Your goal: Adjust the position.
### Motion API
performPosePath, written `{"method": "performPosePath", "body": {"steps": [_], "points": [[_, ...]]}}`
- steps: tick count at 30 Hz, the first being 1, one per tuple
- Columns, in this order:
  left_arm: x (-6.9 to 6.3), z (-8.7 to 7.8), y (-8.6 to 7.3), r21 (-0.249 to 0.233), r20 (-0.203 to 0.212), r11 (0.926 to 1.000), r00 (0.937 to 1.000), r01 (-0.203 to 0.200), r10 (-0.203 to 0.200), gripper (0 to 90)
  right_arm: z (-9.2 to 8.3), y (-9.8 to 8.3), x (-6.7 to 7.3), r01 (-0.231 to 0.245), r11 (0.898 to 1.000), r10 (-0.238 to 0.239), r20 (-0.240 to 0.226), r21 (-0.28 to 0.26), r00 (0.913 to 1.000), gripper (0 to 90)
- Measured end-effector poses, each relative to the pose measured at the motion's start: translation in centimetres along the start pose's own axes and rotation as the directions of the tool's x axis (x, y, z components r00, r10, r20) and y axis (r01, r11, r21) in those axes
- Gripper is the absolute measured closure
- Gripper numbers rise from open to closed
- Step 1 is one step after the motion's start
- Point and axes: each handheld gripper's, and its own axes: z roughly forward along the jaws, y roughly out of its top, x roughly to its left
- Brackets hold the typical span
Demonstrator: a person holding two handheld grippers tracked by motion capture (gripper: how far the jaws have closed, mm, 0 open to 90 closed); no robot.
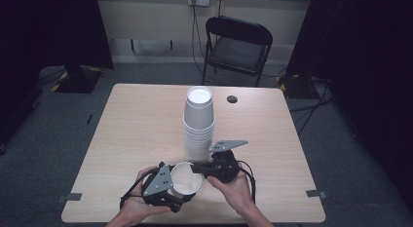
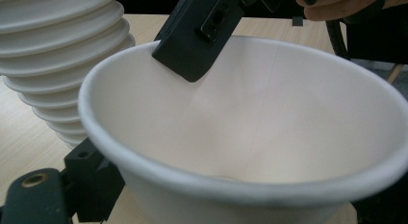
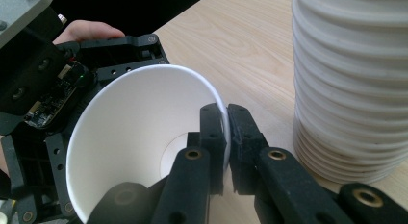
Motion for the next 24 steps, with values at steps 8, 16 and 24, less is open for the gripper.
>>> {"method": "performPosePath", "body": {"steps": [8, 16, 24], "points": [[0.1, -0.07, -0.12, -0.005, 0.002, 0.9999, 0.9999, 0.016, -0.016, 11.6, 0.18, -0.03, -0.05, -0.002, 1.0, 0.002, -0.001, 0.001, 1.0, 85.5], [0.07, -0.11, -0.26, -0.019, 0.008, 0.999, 0.9991, 0.041, -0.04, 12.3, -0.05, -0.1, 0.02, 0.011, 1.0, -0.012, -0.007, -0.024, 0.9999, 77.6], [0.42, -0.32, -0.47, -0.013, 0.006, 0.9967, 0.9968, 0.08, -0.08, 12.4, -0.62, -0.05, -0.19, 0.012, 0.998, -0.014, -0.031, -0.066, 0.9994, 69.7]]}}
